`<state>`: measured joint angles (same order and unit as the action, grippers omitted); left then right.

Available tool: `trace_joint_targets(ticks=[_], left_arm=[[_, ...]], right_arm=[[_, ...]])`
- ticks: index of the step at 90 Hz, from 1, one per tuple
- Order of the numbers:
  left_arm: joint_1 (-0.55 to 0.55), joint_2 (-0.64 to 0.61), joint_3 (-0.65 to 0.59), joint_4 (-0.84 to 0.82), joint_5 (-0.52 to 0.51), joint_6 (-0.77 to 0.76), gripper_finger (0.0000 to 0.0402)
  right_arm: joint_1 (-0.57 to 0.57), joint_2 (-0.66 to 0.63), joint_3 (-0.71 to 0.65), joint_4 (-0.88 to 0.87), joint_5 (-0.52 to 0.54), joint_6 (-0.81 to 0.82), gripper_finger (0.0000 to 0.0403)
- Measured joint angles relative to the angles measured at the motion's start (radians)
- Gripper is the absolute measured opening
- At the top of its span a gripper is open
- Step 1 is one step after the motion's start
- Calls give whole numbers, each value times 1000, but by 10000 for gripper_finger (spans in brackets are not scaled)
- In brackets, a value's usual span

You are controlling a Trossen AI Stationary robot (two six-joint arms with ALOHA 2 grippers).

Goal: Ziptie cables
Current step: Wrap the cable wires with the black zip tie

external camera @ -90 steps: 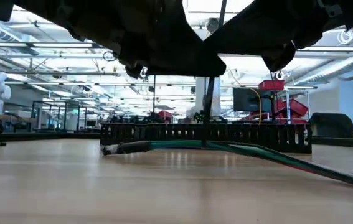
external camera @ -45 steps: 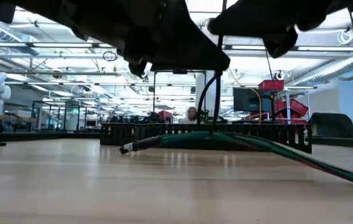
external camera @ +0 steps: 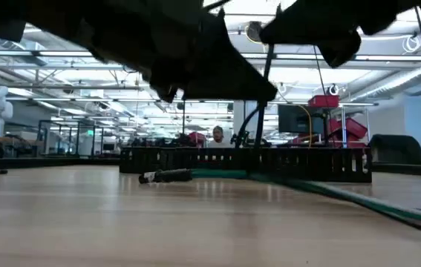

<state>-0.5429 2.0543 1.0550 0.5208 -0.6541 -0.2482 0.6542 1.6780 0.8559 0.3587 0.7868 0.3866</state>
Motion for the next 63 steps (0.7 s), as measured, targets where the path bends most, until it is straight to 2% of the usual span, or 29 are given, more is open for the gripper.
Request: trace_joint_targets(ticks=[10, 25, 36, 47, 63], left_arm=[[-1, 10, -6, -39, 15, -6, 1], [-1, 1, -1, -20, 5, -6, 1], [0, 1, -1, -10, -2, -6, 1], [0, 1, 0, -4, -2, -6, 1], [0, 1, 0, -1, -5, -6, 1]], right_arm=[[17, -9, 6, 3, 53, -5, 51], [23, -5, 4, -33, 29, 37, 132], [25, 13, 3, -93, -12, 111, 175], [18, 55, 3, -69, -68, 144, 190], [-1, 115, 1, -1, -80, 139, 182]])
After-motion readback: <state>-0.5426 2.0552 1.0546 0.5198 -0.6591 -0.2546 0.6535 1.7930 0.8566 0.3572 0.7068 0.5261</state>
